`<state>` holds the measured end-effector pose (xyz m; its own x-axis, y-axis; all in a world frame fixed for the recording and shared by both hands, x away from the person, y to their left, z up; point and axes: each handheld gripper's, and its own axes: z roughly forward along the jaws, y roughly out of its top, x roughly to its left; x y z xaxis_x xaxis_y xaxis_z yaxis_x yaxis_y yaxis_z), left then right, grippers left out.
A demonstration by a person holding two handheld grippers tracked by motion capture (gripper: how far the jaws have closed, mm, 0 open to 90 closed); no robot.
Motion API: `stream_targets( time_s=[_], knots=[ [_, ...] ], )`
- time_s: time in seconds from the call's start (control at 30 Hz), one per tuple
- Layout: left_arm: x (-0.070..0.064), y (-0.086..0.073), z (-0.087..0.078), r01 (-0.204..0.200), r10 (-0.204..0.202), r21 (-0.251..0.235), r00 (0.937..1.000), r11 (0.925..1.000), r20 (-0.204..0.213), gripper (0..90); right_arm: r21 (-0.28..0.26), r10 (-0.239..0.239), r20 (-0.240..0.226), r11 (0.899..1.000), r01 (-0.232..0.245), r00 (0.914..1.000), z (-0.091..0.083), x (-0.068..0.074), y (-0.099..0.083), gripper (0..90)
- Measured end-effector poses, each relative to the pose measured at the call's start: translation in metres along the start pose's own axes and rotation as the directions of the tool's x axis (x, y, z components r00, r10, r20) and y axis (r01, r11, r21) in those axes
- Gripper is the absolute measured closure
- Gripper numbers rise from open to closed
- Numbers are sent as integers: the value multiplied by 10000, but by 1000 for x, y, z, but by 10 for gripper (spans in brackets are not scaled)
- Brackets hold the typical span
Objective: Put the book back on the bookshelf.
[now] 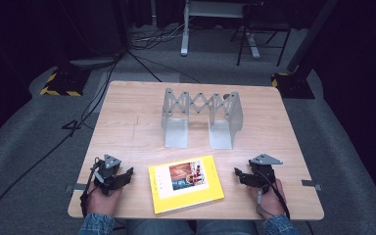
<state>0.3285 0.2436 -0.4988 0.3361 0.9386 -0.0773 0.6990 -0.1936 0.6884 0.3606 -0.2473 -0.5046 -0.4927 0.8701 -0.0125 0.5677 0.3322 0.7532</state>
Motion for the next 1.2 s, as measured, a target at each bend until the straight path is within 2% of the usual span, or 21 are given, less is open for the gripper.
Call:
stream_targets(
  time_s=[0.07, 0.1, 0.27, 0.3, 0.47, 0.5, 0.57, 0.6, 0.67, 0.7, 0.73, 0.77, 0.83, 0.87, 0.9, 0.97, 1.03, 1.1, 1.13, 1.17, 1.2],
  knots=[
    [1, 0, -1, 21, -21, 25, 10000, 10000, 82, 457, -4, 8, 4, 10000, -8, 10000, 0, 0, 0, 289],
    [3, 0, -3, 104, -104, 19, 9994, 9999, 344, 469, 4, 44, 37, 10000, -44, 10000, 0, 0, 0, 272],
    [4, 0, -7, 347, -344, -22, 9970, 9994, 698, 461, 83, 188, 213, 9998, -190, 9996, 1, -1, 0, 233],
    [3, -1, -11, 578, -559, -159, 9936, 9982, 985, 453, 81, 169, 181, 9998, -170, 9997, 1, -1, 0, 233],
    [-4, 1, -21, 750, -678, -452, 9875, 9962, 1426, 449, 85, 177, 184, 9998, -179, 9997, 1, 0, 0, 234],
    [-9, 2, -23, 702, -607, -517, 9841, 9962, 1666, 449, 74, 158, 178, 9998, -159, 9997, 1, 0, 0, 234],
    [-12, 2, -24, 752, -652, -489, 9813, 9960, 1810, 455, 76, 162, 180, 9998, -163, 9997, 1, 0, 0, 234],
    [-15, 3, -23, 719, -611, -463, 9775, 9963, 2020, 455, 77, 166, 174, 9998, -168, 9997, 1, 0, 0, 236],
    [-19, 3, -23, 1089, -932, -448, 9594, 9930, 2663, 453, 63, 129, 176, 9999, -130, 9998, 1, 0, 0, 240],
    [-19, 3, -23, 1089, -932, -448, 9594, 9930, 2663, 451, 63, 129, 176, 9999, -130, 9998, 1, 0, 0, 240],
    [-20, 3, -23, 1149, -980, -452, 9558, 9924, 2772, 446, 60, 121, 180, 9999, -122, 9998, 1, 0, 0, 240],
    [-26, 3, -23, 1143, -988, -383, 9536, 9927, 2845, 437, 61, 128, 179, 9999, -129, 9998, 1, 0, 0, 240],
    [-36, 4, -22, 705, -603, -296, 9630, 9971, 2628, 413, 61, 141, 186, 9999, -142, 9997, 1, 0, 0, 239],
    [-36, 4, -22, 705, -603, -296, 9630, 9971, 2628, 406, 61, 141, 186, 9999, -142, 9997, 1, 0, 0, 239],
    [-44, 5, -18, 428, -383, -118, 9648, 9990, 2603, 398, 86, 190, 182, 9998, -192, 9997, 1, 0, 0, 239],
    [-50, 6, -11, 326, -371, 209, 9601, 9993, 2770, 387, 86, 193, 190, 9998, -194, 9996, 1, 0, 0, 238],
    [-51, 7, -9, 307, -386, 326, 9593, 9990, 2796, 380, 87, 200, 196, 9998, -201, 9996, 1, 0, 0, 238],
    [-52, 8, -1, 328, -543, 757, 9517, 9966, 3022, 372, 85, 200, 212, 9998, -202, 9996, 0, 0, 0, 238],
    [-52, 8, -1, 328, -543, 757, 9517, 9966, 3022, 364, 83, 201, 213, 9998, -203, 9996, 0, 0, 0, 238],
    [-52, 7, 1, 396, -658, 876, 9449, 9954, 3207, 360, 82, 205, 214, 9998, -207, 9996, 0, 0, 0, 238],
    [-52, 7, 1, 396, -658, 876, 9449, 9954, 3207, 358, 82, 205, 214, 9998, -207, 9996, 0, 0, 0, 238]
  ],
)
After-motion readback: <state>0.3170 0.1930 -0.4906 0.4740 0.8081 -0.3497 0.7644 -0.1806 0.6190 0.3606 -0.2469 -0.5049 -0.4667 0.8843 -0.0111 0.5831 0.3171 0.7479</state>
